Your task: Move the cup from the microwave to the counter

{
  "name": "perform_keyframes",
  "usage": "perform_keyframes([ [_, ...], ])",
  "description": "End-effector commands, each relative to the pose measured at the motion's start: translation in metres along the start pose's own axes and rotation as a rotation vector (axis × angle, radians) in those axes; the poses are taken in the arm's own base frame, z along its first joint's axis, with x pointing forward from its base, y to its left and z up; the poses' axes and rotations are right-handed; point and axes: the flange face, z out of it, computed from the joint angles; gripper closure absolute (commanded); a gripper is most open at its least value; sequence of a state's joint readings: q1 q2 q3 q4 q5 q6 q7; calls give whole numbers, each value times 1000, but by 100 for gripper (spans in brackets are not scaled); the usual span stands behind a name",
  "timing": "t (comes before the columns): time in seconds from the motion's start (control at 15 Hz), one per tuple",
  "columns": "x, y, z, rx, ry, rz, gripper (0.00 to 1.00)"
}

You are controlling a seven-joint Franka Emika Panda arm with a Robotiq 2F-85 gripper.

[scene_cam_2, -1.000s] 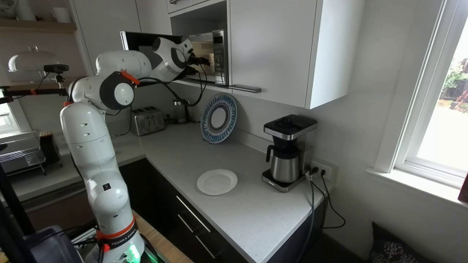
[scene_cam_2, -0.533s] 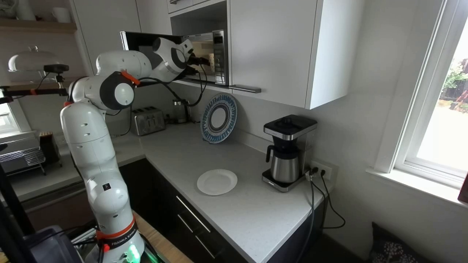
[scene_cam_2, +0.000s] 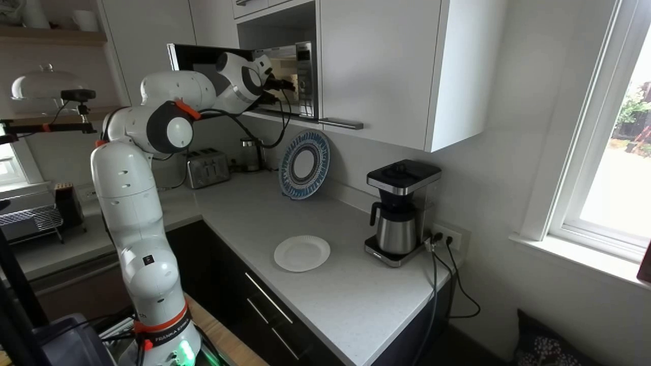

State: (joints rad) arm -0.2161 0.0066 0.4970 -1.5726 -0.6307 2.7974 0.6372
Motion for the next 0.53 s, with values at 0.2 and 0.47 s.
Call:
perform_keyframes([
  [0.2,-2,-3,22,-43,8,-2,0],
  [0.47,-6,-10,36,-51,13,-5,0],
])
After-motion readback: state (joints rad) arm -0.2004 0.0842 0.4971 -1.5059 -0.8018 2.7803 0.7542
